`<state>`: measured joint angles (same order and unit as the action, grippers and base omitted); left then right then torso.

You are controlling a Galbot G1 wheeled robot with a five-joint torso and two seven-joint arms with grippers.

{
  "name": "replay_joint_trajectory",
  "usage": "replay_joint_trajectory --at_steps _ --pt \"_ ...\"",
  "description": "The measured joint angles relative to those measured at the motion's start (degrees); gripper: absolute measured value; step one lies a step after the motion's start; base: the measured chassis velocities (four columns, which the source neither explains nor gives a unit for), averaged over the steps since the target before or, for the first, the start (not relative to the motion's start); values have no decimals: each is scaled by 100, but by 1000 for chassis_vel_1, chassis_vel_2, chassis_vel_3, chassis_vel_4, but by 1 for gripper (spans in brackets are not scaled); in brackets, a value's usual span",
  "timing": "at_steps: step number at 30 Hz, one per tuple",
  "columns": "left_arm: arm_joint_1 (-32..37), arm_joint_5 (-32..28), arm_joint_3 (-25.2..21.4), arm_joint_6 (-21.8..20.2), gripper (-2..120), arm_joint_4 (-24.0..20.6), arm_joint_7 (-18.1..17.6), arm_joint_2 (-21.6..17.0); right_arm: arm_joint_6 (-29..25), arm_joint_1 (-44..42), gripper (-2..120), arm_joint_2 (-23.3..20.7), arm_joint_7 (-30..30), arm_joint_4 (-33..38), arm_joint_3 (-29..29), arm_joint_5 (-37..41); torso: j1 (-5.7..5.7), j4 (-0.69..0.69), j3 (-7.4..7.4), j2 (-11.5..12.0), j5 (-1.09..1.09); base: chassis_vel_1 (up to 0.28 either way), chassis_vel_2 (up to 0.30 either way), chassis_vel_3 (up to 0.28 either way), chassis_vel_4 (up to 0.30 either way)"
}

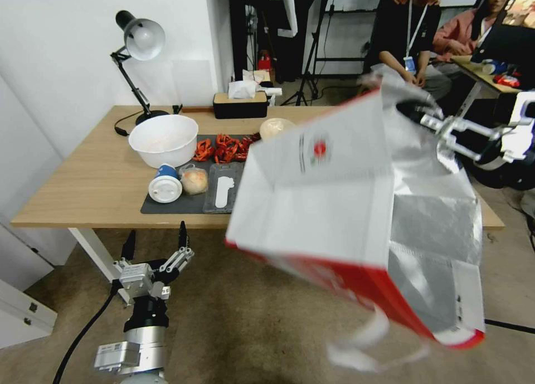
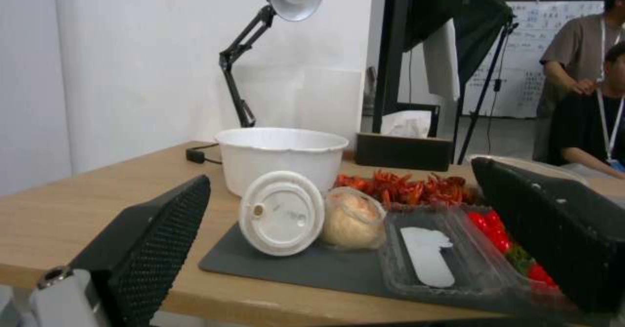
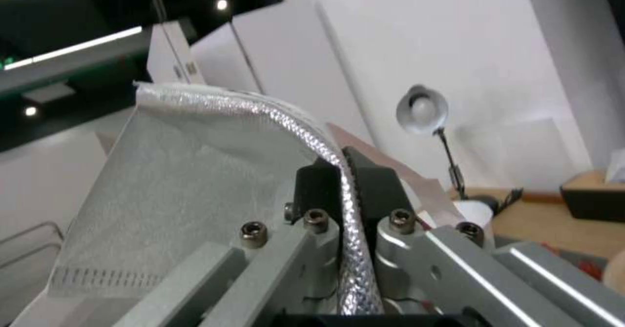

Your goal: Pick up the food delivery bag from the floor and place it on the table.

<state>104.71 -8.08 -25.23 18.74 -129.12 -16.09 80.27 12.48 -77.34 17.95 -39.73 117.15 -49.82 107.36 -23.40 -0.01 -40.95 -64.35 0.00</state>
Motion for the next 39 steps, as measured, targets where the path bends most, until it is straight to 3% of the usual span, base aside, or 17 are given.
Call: replay_joint_trajectory --at_steps 14,29,39 --pt "55 93 -11 57 100 5 -10 50 -812 825 0 488 1729 100 446 415 1 1 1 3 0 0 0 0 0" --pt "66 134 -42 54 100 75 -27 43 -1278 1452 0 1068 2594 -173 701 609 1 1 2 4 0 0 0 0 0" --pt "115 225 -19 66 100 98 -35 74 -1613 1657 0 1198 3100 -401 678 694 1 1 2 4 0 0 0 0 0"
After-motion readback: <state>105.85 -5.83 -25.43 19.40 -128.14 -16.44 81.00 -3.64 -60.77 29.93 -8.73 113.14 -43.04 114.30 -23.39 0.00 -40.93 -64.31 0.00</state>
